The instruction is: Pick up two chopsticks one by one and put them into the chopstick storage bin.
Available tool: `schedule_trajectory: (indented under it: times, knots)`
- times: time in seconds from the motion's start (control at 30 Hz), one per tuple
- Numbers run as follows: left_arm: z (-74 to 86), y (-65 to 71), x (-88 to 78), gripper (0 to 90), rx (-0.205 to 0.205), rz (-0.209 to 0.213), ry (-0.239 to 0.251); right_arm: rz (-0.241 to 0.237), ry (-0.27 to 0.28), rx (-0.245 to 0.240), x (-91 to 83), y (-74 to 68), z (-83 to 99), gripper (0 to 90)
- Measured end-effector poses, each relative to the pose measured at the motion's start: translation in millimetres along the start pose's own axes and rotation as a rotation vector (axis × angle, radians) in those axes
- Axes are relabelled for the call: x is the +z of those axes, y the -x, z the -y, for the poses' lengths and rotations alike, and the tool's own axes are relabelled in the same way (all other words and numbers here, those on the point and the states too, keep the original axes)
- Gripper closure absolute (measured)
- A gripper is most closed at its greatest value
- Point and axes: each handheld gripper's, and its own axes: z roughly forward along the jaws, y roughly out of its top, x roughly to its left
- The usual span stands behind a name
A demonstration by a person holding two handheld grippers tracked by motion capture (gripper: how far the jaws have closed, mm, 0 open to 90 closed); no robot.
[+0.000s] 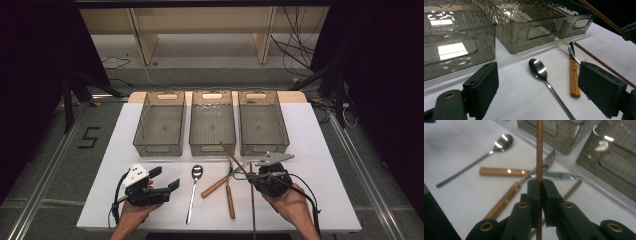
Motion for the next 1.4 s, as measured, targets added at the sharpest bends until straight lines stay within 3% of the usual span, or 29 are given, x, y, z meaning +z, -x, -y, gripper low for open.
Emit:
schedule_trajectory:
  times: [0.2, 0.3, 0.33, 0.73, 0.9, 1.23, 1.4]
  knots:
    - [-16.0, 7.4, 2.8, 17.8, -0.043, 0.025, -0.014, -0.024, 0.058, -0.028, 2.2, -8.9, -13.9, 85.5]
    - [-24.2, 11.3, 6.8, 18.2, -0.039, 0.024, -0.026, -0.038, 0.09, -0.032, 3.5, -13.0, -20.5, 85.5]
    - [-29.8, 13.5, 9.6, 18.7, -0.05, 0.046, -0.023, -0.04, 0.097, -0.035, 3.9, -13.9, -21.8, 85.5]
    - [-57.1, 26.4, 29.3, 26.0, -0.074, 0.103, -0.021, -0.075, 0.161, -0.059, 12.4, -26.2, -34.8, 85.5]
    - [-61.8, 27.1, 35.8, 30.2, -0.119, 0.138, -0.03, -0.09, 0.19, -0.079, 20.5, -36.8, -36.2, 85.5]
    - [-66.9, 29.6, 42.0, 38.6, -0.171, 0.186, -0.038, -0.103, 0.205, -0.105, 31.5, -47.7, -37.1, 85.5]
    - [-65.6, 28.6, 45.7, 48.7, -0.203, 0.218, -0.043, -0.099, 0.224, -0.122, 34.8, -53.4, -35.8, 85.5]
